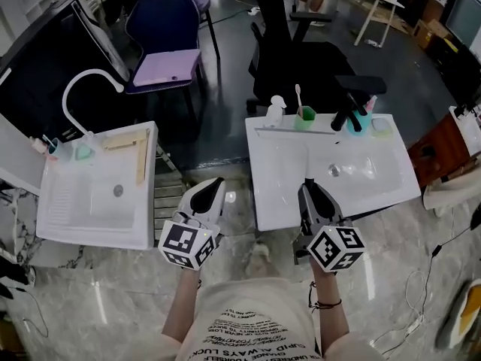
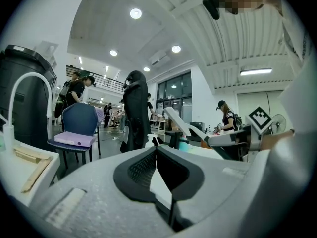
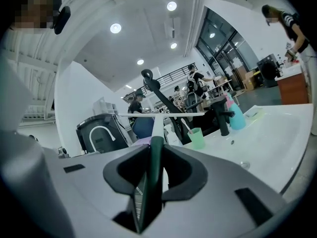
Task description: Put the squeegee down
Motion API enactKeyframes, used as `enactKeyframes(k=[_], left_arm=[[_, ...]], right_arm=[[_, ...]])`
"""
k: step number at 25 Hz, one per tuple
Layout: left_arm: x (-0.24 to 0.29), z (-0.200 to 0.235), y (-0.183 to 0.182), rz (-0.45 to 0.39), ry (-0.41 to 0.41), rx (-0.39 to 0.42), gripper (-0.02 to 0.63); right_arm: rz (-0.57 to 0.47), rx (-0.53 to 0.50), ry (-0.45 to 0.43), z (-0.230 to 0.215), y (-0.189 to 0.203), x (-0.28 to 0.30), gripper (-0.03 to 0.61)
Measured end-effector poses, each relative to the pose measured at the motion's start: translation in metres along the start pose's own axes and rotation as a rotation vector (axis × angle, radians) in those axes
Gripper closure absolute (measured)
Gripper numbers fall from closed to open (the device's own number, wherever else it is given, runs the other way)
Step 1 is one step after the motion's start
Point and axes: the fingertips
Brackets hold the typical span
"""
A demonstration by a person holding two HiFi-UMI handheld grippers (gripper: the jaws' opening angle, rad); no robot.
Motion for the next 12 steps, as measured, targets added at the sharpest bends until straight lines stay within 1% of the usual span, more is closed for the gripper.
enactKeyframes(k=[6,12], left_arm=[[0.023,0.015,0.008,0.012,-0.054,-0.026,0.591],[0.041,0.027,0.019,0.031,-0.098,-0.056,0.591]], right_arm=[[0.056,0.009,-0.029,-0.018,0.006,0.033,0.483],[0.118,0.005,-0.067,-0.026,0.016,0.057,0.483]])
Point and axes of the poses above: the fingertips, and each gripper's own axes: x forward along the fingers, z to its left, y out of its underside, and after that the axes turned 2 degrees about y, right-handed
